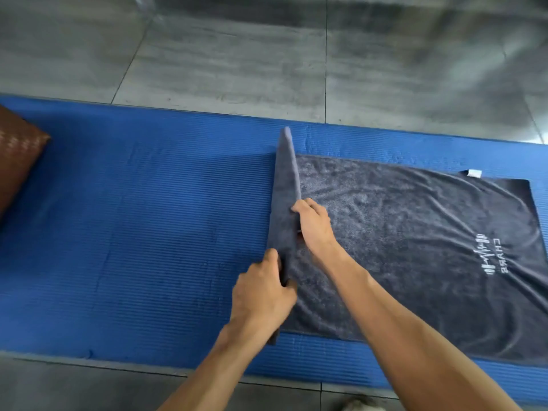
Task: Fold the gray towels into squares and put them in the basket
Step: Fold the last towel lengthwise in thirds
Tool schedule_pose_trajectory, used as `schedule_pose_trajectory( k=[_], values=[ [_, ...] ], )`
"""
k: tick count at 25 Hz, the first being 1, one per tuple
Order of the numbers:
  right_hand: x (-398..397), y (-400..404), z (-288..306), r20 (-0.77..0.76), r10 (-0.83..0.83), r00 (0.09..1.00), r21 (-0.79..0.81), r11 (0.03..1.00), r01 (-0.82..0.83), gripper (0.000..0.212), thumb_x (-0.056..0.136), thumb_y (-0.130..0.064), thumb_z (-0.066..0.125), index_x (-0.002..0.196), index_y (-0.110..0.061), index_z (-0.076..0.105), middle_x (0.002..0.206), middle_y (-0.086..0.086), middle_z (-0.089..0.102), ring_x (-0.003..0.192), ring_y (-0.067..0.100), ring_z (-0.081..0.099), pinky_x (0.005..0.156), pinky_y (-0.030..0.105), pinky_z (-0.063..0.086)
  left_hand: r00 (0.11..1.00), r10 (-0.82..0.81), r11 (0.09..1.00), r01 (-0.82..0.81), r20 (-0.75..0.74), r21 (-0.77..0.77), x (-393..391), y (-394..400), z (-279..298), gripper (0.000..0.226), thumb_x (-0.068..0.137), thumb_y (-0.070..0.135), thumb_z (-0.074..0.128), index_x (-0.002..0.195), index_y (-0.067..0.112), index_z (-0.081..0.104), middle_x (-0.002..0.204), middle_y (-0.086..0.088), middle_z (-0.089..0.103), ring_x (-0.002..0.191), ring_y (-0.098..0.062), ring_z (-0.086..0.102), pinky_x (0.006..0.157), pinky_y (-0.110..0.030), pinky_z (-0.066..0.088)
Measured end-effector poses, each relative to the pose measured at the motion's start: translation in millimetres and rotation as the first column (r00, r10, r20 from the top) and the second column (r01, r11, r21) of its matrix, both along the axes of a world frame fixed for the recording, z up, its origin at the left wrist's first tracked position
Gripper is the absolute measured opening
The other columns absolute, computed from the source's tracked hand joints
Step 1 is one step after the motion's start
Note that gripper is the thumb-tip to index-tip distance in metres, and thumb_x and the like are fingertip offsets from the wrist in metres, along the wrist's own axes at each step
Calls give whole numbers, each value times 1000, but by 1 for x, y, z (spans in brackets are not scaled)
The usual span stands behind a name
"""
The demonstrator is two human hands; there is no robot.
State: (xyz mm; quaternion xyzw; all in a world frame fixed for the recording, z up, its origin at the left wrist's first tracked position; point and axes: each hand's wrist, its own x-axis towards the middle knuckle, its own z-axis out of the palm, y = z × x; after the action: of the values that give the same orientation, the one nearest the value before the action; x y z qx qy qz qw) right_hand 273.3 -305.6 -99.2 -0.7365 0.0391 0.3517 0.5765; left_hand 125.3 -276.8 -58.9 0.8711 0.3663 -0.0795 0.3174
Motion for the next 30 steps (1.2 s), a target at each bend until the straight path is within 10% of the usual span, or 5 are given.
schedule_pose_trajectory(
  k=[14,19,21,23,30],
  values=[
    [-77,-119,-5,-286,-17,958,-219,975,-48,17,85,-23,74,87,-8,66,80,6,75,70,20,71,62,38,60,995,99,992,-98,9,-85,-17,-15,-58,52,88,26,65,132,22,36,131,0,42,114,-21,49,83,-29,41],
    [-95,-142,-21,210,601,771,-774,584,-244,30,86,-49,63,86,-25,45,71,-9,58,73,19,63,60,32,41,912,-409,857,399,-41,326,-25,-17,-67,47,92,26,58,137,24,44,152,0,32,140,-24,30,110,-44,31],
    [-85,-128,-18,329,399,856,-486,848,-209,14,91,-31,63,85,-25,53,73,-8,64,68,12,63,61,29,46,864,-503,829,485,-7,280,-17,-8,-68,36,95,20,51,132,22,52,150,3,39,140,-22,32,112,-42,27],
    [-61,-101,-15,0,38,999,-30,999,-38,9,95,-18,59,87,-20,63,86,3,73,67,15,64,62,31,52,872,-487,858,467,46,213,-4,7,-66,30,97,19,49,125,21,57,138,7,47,128,-21,42,102,-36,34],
    [7,-29,-24,-483,-54,874,253,947,198,29,100,-31,48,111,-8,61,119,16,69,93,30,69,81,41,57,896,-354,913,393,-269,107,21,36,-68,90,89,50,61,155,35,2,163,-5,-9,149,-31,-7,117,-59,4]
  ],
)
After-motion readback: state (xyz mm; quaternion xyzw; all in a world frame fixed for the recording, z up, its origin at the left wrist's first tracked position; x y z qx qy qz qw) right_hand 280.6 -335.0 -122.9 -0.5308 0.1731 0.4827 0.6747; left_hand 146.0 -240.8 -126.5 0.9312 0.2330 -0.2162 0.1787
